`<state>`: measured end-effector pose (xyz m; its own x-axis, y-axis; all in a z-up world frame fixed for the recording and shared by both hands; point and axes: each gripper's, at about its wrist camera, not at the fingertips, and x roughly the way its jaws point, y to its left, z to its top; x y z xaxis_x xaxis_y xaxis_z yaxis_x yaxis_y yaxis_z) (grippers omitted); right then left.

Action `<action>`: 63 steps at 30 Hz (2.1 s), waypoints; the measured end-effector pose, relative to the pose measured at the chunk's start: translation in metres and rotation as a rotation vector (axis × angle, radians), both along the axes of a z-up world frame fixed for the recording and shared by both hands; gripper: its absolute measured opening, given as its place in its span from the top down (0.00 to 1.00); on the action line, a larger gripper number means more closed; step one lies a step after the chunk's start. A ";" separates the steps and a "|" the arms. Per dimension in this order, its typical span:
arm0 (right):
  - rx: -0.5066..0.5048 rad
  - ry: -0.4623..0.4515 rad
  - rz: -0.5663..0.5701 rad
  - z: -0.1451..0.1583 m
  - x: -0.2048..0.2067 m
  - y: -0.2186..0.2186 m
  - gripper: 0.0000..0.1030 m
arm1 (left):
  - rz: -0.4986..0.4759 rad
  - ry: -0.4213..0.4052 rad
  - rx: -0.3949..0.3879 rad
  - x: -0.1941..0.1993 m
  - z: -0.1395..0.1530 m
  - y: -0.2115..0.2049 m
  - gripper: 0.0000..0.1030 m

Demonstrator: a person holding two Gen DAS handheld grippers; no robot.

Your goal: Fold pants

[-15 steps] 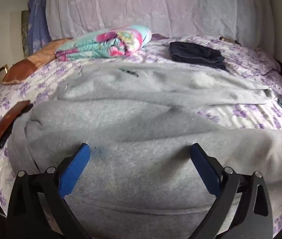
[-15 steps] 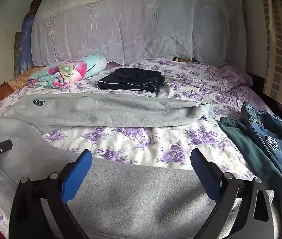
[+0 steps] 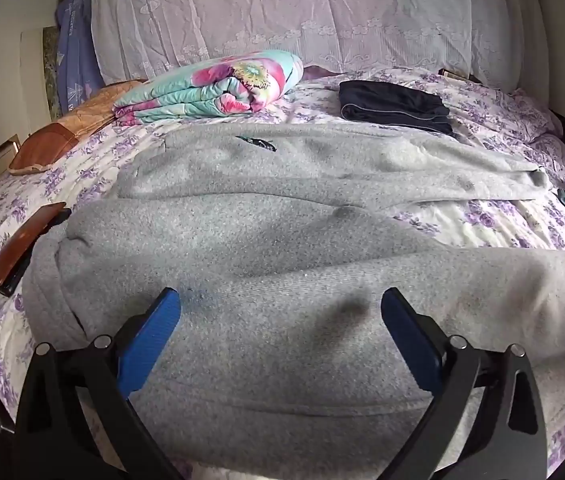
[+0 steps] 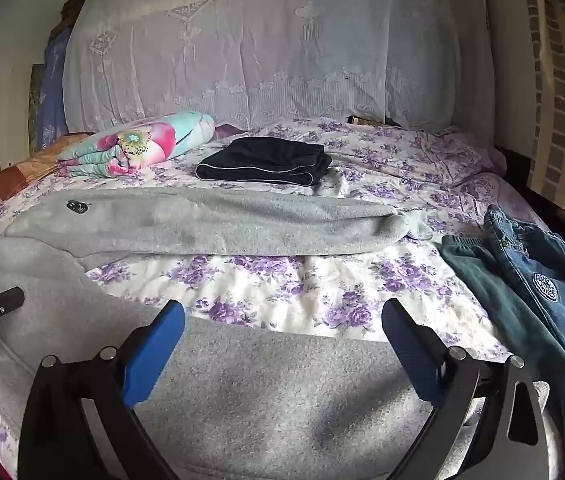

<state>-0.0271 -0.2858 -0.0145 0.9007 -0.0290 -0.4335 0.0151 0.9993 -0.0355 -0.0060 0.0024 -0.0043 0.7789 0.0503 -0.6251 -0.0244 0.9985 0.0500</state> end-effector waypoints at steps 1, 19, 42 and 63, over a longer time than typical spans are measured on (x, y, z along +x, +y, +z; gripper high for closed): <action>0.001 -0.001 0.000 0.000 0.000 0.000 0.03 | 0.001 -0.002 0.000 -0.001 0.001 -0.002 0.05; 0.010 -0.007 0.006 0.004 -0.003 0.004 0.03 | 0.009 -0.012 0.002 -0.008 0.011 -0.009 0.05; 0.015 -0.010 0.007 0.004 -0.004 0.002 0.03 | 0.013 0.006 -0.007 -0.010 0.006 -0.009 0.05; 0.019 -0.011 0.007 0.006 -0.005 0.000 0.03 | 0.018 0.017 -0.012 -0.013 0.003 -0.009 0.05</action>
